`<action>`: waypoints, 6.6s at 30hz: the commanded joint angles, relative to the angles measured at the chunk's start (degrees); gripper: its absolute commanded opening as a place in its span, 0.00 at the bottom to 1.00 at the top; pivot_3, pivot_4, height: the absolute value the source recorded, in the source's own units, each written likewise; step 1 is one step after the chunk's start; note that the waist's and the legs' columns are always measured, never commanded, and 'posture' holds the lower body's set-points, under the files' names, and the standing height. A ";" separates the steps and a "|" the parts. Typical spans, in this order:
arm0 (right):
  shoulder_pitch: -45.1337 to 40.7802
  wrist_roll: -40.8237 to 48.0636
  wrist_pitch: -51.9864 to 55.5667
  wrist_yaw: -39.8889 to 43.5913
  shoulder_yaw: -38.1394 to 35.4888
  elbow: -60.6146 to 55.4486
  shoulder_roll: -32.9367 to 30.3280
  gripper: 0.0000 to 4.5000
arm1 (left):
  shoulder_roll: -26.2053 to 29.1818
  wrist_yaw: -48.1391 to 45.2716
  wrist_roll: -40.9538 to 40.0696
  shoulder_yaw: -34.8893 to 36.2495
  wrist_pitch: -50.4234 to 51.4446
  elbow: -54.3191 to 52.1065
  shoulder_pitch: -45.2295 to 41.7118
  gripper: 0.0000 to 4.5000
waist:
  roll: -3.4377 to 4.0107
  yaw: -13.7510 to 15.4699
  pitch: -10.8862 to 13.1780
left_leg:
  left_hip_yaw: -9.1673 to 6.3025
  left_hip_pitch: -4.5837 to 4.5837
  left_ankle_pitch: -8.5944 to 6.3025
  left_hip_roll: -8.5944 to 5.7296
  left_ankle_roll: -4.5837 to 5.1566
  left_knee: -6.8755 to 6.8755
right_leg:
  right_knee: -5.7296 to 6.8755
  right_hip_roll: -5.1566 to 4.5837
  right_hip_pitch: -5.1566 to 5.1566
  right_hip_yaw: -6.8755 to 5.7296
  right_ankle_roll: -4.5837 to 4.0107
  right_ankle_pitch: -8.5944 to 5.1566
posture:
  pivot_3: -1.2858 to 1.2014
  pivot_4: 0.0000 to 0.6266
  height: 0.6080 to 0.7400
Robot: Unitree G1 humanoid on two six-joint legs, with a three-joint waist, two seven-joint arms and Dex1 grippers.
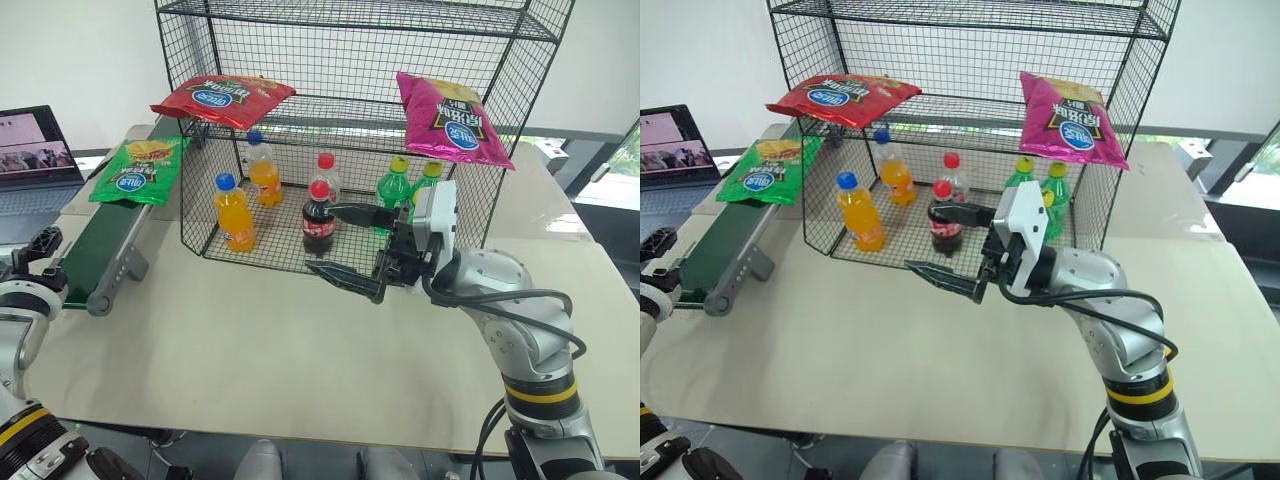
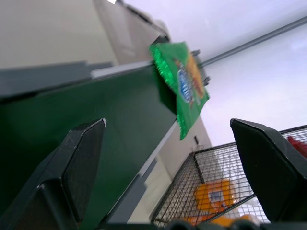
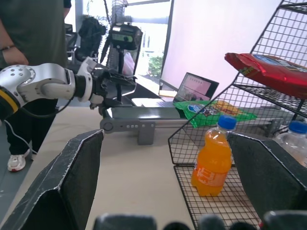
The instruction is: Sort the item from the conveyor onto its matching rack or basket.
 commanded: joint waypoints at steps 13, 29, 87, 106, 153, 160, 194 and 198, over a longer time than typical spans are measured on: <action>0.90 0.57 -1.06 -0.35 -0.73 -1.82 -0.58 1.00 | 3.07 12.07 -15.25 1.39 -4.30 4.25 0.76 0.99 | 0.00 0.19 0.00 | 0.00 0.00 0.02 0.00 -0.04 -0.03 | -0.02 0.00 -0.03 0.00 -0.01 0.00 | 0.52 0.24 1.00; 0.42 -0.21 -1.47 -1.47 -0.21 -2.22 -0.15 1.00 | 5.87 25.73 -24.58 -4.20 -7.45 6.71 -1.17 0.99 | 0.00 0.69 0.00 | 0.00 0.00 0.12 0.00 -0.23 -0.09 | -0.02 -0.01 -0.04 -0.04 -0.01 0.00 | 0.52 0.24 1.00; 0.27 1.77 -1.11 -1.85 -0.81 -3.15 0.24 1.00 | 6.56 20.14 -26.23 -7.36 -9.07 5.47 -1.78 0.87 | 0.04 0.39 0.01 | 0.01 -0.11 0.17 0.00 -0.33 -0.22 | -0.14 -0.01 -0.17 -0.04 -0.02 0.00 | 0.52 0.24 1.00; -0.13 1.37 -2.14 -0.58 -0.93 -2.35 0.89 1.00 | 9.49 2.62 -27.05 -7.05 -6.90 -4.81 -3.14 0.02 | -0.17 0.38 0.13 | 0.01 -0.20 0.18 0.00 -0.36 -0.25 | -0.18 -0.01 -0.24 -0.05 -0.02 0.00 | 0.52 0.24 1.00; 5.56 -14.52 2.33 -33.42 -5.87 -18.07 3.39 1.00 | -22.86 -17.69 10.93 -40.07 -1.65 1.18 -35.82 0.02 | 0.03 0.55 0.27 | -0.01 -0.36 0.21 -0.10 -0.29 -0.08 | -0.36 -0.02 -0.17 0.07 0.07 0.03 | 0.52 0.24 1.00; 6.84 -16.24 2.28 -34.31 -4.18 -17.38 4.86 1.00 | -27.71 -16.45 14.55 -38.87 -6.15 8.30 -41.30 0.02 | 0.02 0.46 0.27 | -0.01 -0.35 0.21 -0.12 -0.29 -0.10 | -0.39 -0.01 -0.17 0.08 0.07 0.02 | 0.52 0.24 1.00; 9.33 -17.45 1.52 -31.54 -4.39 -16.20 6.82 1.00 | -21.85 -8.38 1.35 -37.42 13.43 -10.05 -29.80 0.99 | 0.02 0.15 0.28 | -0.04 -0.28 0.23 -0.14 -0.31 -0.11 | -0.30 -0.02 -0.14 0.11 0.08 0.02 | 0.52 0.24 1.00; 14.55 -17.94 -0.23 -29.87 -5.64 -15.80 5.60 1.00 | -2.80 -24.79 15.29 -47.58 15.91 -20.33 -19.55 0.99 | 0.06 -0.27 0.29 | -0.05 -0.24 0.24 -0.13 -0.33 -0.16 | -0.27 -0.01 -0.17 0.11 0.08 0.02 | 0.52 0.24 1.00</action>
